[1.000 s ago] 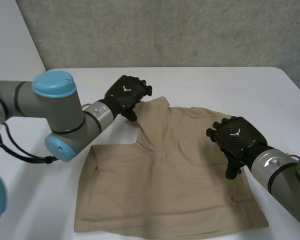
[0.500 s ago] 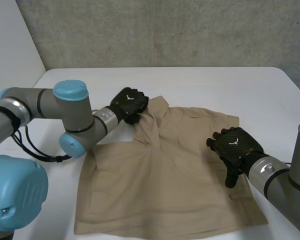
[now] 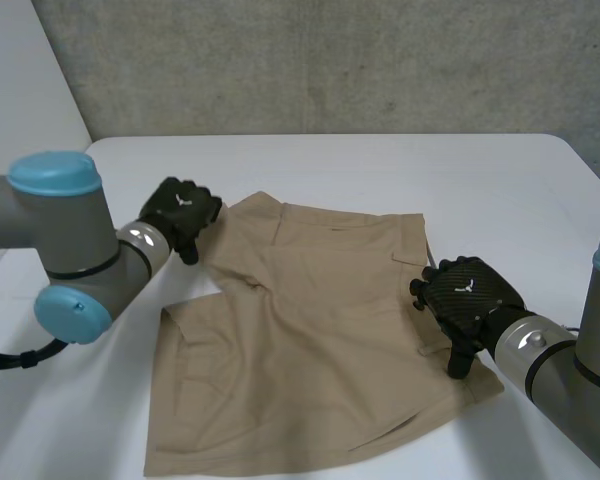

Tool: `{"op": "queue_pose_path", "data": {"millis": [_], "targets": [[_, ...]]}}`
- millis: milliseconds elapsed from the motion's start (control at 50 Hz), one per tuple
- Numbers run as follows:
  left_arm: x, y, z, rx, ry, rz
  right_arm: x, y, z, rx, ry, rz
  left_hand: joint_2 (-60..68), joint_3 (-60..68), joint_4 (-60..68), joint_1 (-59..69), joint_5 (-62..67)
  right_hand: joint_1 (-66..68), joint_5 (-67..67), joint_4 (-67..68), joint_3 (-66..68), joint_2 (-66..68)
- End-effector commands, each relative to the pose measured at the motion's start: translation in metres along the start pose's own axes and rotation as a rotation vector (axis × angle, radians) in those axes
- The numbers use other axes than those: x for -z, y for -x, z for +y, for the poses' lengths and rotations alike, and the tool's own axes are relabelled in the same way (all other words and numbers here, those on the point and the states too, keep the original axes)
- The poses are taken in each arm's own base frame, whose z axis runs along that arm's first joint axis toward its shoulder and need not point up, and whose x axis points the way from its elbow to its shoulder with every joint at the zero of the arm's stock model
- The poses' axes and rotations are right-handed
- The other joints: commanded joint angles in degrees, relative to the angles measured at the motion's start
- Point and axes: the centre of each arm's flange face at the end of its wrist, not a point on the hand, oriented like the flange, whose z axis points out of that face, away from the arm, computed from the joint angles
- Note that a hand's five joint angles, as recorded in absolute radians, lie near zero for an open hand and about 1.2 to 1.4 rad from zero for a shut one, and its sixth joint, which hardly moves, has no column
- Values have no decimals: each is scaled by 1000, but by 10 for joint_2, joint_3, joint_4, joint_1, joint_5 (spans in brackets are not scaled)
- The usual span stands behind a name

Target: Fold the shorts.

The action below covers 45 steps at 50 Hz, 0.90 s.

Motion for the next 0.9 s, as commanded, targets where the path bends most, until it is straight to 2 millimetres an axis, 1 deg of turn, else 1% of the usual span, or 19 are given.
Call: {"op": "queue_pose_path", "data": {"millis": [20,140,180,240,320,400,420,440,460,600,680,700,780,820,860,880,900], "targets": [[9,17,-32,99,-103,-54,1,3,2,1,-2,-3,8,0,7,12,7,9,-1,-6,4,-5],[3,20,-30,126,-122,-64,0,3,3,0,1,-3,22,14,20,25,20,9,-1,-6,4,-5],[-4,16,-22,129,-107,-56,0,3,3,0,1,-3,37,29,35,40,35,7,-2,-7,2,-7],[-14,14,-16,132,-104,-47,1,4,4,1,3,-6,53,46,52,57,52,9,-1,-6,4,-5],[-25,10,-14,141,-126,-8,1,5,5,0,6,-9,59,51,57,62,57,9,-1,-6,4,-5],[-34,9,-15,153,-157,19,1,5,6,0,8,-10,55,48,54,59,54,9,-1,-6,4,-5],[-34,9,-15,153,-157,19,1,5,6,0,8,-10,55,48,54,59,54,9,-1,-6,4,-5],[-39,9,-15,156,-165,28,1,5,6,0,8,-10,54,46,52,57,52,9,-1,-6,4,-5],[-45,8,-13,153,-169,33,1,5,6,0,9,-10,50,43,49,54,49,7,-2,-7,2,-7],[-56,1,-3,157,-160,82,-2,7,10,-2,22,-18,54,46,52,57,52,9,-1,-6,4,-5],[-60,-4,5,165,-133,110,-2,7,11,-3,25,-18,104,96,102,107,102,9,-1,-6,4,-5],[-61,-5,7,167,-123,117,-2,7,11,-3,25,-18,139,131,138,143,137,9,-1,-6,4,-5],[-60,-7,11,163,-105,125,-2,7,11,-3,25,-18,203,195,202,207,201,9,-1,-6,4,-5],[-60,-6,12,163,-99,126,-2,7,10,-3,24,-17,243,236,242,247,242,9,-1,-6,4,-5],[-59,-1,14,166,-91,116,-2,6,10,-3,23,-15,326,318,324,329,324,9,-1,-6,4,-5],[-59,-1,14,166,-91,116,-2,6,10,-3,23,-15,326,318,325,330,324,9,-1,-6,4,-5],[-59,1,15,167,-88,111,-2,6,10,-3,23,-15,374,367,373,378,373,9,-1,-6,4,-5]]}}
